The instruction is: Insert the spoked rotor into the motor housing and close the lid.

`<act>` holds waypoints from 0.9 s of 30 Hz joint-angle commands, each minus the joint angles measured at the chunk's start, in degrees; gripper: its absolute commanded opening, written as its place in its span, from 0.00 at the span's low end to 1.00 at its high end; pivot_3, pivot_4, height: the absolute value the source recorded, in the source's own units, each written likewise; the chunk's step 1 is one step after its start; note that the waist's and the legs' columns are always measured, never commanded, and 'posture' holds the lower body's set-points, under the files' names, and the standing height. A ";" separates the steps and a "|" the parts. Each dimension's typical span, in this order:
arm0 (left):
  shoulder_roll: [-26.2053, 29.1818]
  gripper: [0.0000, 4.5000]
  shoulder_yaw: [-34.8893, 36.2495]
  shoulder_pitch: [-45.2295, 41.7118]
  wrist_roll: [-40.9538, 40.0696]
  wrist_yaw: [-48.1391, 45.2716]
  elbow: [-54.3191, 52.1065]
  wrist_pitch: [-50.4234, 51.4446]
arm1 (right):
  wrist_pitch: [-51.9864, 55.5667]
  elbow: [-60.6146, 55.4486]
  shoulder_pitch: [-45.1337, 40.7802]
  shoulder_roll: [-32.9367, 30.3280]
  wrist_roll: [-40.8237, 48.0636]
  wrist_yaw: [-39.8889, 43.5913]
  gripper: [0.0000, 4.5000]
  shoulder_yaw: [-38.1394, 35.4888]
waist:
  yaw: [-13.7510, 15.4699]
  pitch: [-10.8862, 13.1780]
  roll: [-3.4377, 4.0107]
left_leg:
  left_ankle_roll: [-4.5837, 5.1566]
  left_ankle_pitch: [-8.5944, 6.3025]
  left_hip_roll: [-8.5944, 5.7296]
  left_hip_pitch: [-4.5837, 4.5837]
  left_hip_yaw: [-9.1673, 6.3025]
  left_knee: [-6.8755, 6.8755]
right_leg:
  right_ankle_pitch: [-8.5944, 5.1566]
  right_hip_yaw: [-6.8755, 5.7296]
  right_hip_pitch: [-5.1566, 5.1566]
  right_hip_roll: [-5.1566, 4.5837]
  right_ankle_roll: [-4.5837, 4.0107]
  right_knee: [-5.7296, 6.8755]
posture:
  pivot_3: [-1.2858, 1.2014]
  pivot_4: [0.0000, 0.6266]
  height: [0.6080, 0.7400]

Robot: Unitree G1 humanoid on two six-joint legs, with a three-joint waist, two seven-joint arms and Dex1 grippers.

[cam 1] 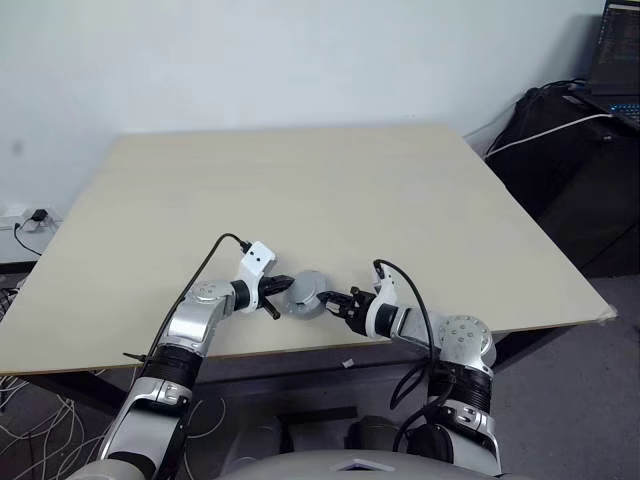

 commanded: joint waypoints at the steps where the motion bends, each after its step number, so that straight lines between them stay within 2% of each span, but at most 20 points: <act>1: -2.52 0.00 0.63 0.77 -3.89 -0.06 -5.18 0.47 | -1.52 -2.38 0.22 4.17 3.12 0.78 0.27 0.71 | 0.00 0.04 -0.01 | 0.00 0.00 0.00 0.00 0.00 -0.02 | 0.00 0.00 -0.01 0.00 0.00 0.00 | 0.52 0.00 1.00; 10: -5.60 0.00 7.98 3.30 -10.90 5.45 -12.46 1.74 | -1.94 -2.18 1.07 3.91 3.19 0.70 0.27 1.17 | -0.18 0.22 -0.04 | 0.00 0.00 -0.02 -0.04 0.02 -0.04 | 0.00 0.02 -0.03 -0.01 0.00 -0.02 | 0.52 0.00 1.00; 17: -11.19 0.00 17.55 6.62 -24.87 12.91 -20.17 9.83 | -2.13 -2.08 1.49 4.09 3.37 0.65 0.27 0.95 | -0.12 0.26 -0.10 | 0.28 0.17 0.01 -0.04 0.03 -0.09 | -0.02 -0.02 0.01 0.11 -0.02 0.02 | 0.52 0.00 1.00; 22: -14.51 0.00 21.98 13.56 -35.78 16.68 -25.49 18.24 | -2.87 -2.25 1.23 4.57 4.33 1.00 0.27 0.51 | -0.18 0.35 -0.22 | 0.30 0.17 -0.04 -0.03 0.08 -0.09 | -0.06 -0.11 0.04 0.14 0.07 -0.02 | 0.52 0.00 1.00; 25: -14.99 0.13 23.19 17.95 -41.31 17.29 -27.53 21.97 | -3.65 -2.08 0.45 4.50 5.09 1.05 0.27 0.27 | -0.27 0.44 -0.24 | 0.30 0.17 -0.04 -0.02 0.08 -0.09 | -0.07 -0.13 0.03 0.35 0.08 0.00 | 0.52 0.00 1.00; 27: -15.79 0.27 24.54 20.23 -44.87 18.33 -28.48 23.29 | -4.16 -1.94 -0.06 4.48 5.58 0.79 0.27 0.15 | -0.30 0.51 -0.25 | 0.30 0.17 -0.04 0.01 0.08 -0.09 | -0.08 -0.14 0.01 0.36 0.08 0.00 | 0.52 0.00 1.00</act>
